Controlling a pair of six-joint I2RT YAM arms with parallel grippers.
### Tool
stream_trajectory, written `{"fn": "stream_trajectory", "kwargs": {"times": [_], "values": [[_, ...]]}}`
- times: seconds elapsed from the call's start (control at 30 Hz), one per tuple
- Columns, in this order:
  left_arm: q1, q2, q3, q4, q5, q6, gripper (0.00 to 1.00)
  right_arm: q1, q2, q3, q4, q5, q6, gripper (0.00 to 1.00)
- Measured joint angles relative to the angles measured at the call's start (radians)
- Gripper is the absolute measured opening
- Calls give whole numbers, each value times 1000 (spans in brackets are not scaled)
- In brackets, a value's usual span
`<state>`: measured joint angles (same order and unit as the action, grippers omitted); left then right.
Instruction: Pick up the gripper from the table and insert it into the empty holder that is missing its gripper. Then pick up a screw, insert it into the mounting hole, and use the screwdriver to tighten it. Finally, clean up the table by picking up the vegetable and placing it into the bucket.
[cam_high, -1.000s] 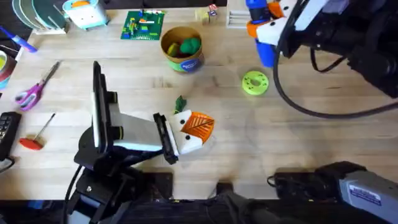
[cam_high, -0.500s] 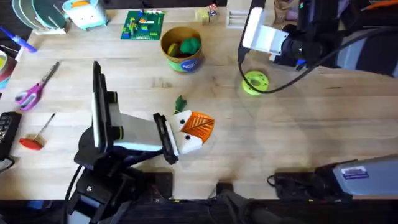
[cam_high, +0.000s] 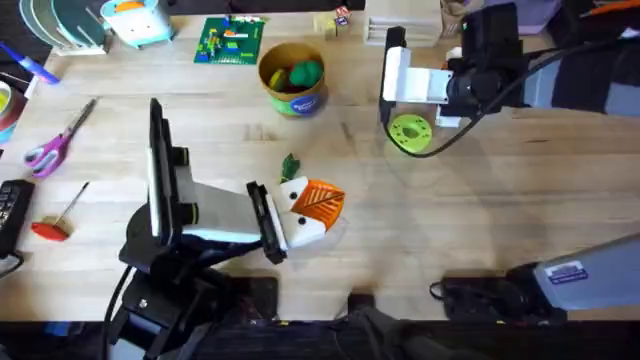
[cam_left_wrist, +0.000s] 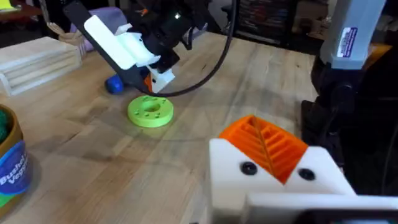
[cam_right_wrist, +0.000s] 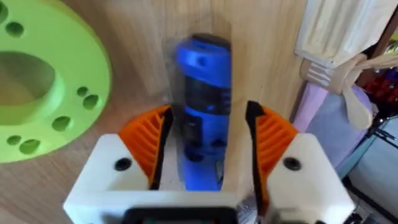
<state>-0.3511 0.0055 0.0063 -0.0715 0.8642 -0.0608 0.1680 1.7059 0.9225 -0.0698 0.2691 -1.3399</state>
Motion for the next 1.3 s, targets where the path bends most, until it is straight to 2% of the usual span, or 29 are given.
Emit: {"fn": "stream_trajectory", "kwargs": {"times": [0.03,0.1,0.13,0.37,0.5,0.6,0.63,0.67,0.8,0.83,0.87,0.9,0.93,1.0,1.07,1.1,1.13,1.2,1.3], "values": [[0,0,0,0,0,0,6,0,-3,2,-10,0,0,735],[0,0,0,0,0,0,6,0,-10,10,-15,0,-1,955],[0,0,0,0,0,0,6,0,-15,16,-29,0,2,985],[0,0,0,0,0,0,6,0,-20,16,-36,3,72,991],[0,0,0,0,0,0,6,8,-58,14,1,-1,212,991],[0,0,0,0,0,0,11,12,-143,14,0,-1,329,991],[0,0,0,0,0,4,105,12,-175,16,-4,-1,369,991],[0,0,0,0,0,2,251,12,-210,18,-9,-1,409,991],[0,0,0,0,0,3,885,13,-380,40,-78,-1,613,991],[0,0,0,0,0,0,966,15,-419,44,-102,-1,656,991],[0,0,0,0,0,0,990,18,-463,49,-132,-1,703,991],[0,0,0,0,0,-1,968,23,-501,51,-162,-1,745,991],[0,0,0,0,0,0,840,31,-540,54,-202,-1,790,991],[0,0,0,0,0,0,545,52,-602,55,-275,-1,867,991],[0,0,0,0,0,0,201,79,-645,56,-346,-2,928,991],[0,0,0,0,0,0,75,93,-658,56,-378,-2,949,991],[0,0,0,0,-1,7,79,108,-668,56,-407,-2,965,991],[0,0,0,0,0,7,372,144,-684,56,-462,-2,991,991],[0,0,0,0,0,7,873,204,-703,56,-516,-4,1012,993]]}}
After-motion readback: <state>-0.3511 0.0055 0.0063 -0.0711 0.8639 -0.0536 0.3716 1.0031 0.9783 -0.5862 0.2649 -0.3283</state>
